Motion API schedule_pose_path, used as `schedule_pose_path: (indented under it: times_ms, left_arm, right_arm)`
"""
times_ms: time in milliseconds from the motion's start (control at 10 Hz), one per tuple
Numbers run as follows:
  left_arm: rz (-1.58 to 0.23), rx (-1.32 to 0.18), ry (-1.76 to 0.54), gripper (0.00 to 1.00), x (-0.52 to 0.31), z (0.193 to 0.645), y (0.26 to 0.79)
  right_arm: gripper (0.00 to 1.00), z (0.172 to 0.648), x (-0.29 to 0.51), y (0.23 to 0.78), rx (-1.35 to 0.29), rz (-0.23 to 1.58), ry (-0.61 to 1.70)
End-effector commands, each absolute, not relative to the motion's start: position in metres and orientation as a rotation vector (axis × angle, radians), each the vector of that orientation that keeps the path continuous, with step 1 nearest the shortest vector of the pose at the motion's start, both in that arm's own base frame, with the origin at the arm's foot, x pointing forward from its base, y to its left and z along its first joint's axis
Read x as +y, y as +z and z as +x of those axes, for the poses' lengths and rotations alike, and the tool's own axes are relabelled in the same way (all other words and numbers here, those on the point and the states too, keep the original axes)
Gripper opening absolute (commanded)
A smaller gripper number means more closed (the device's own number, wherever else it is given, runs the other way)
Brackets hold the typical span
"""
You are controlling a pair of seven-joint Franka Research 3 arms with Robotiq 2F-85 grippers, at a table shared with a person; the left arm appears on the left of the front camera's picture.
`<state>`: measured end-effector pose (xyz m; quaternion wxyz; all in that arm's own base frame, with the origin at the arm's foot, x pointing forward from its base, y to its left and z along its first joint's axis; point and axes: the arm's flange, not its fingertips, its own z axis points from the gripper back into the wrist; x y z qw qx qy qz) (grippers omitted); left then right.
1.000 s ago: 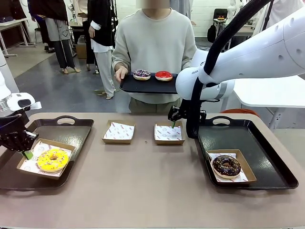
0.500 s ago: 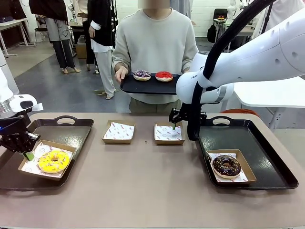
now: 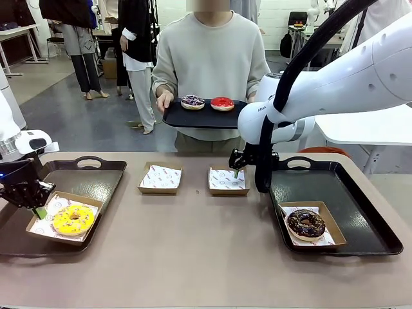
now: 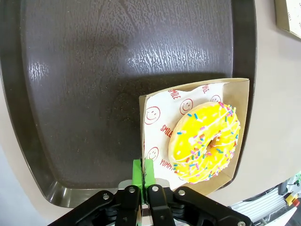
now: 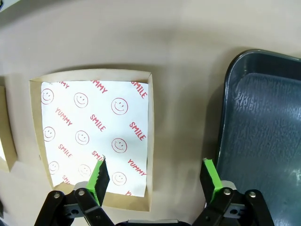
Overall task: Individually package the donuts and arrange them on the tray.
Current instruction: Place the picked Paper togo box on the Handle tray while simultaneously picking up another Paper togo box from the table with the other hand.
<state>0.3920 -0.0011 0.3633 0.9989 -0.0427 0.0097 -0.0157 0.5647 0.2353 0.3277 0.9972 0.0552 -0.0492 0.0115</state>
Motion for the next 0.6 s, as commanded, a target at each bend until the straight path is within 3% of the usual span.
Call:
schedule_pose_path:
  times_ms: [0,500]
  left_arm:
    - [-0.079,0.008,-0.009,0.01,-0.0036,0.3904,0.3587]
    - [-0.099,0.008,-0.014,0.01,-0.0037,0.391,0.3592]
  right_arm:
    - [1.0,0.5689,0.2346,0.3251,-0.119,0.1,0.051]
    - [1.0,0.569,0.2374,0.3263,-0.115,0.1,0.052]
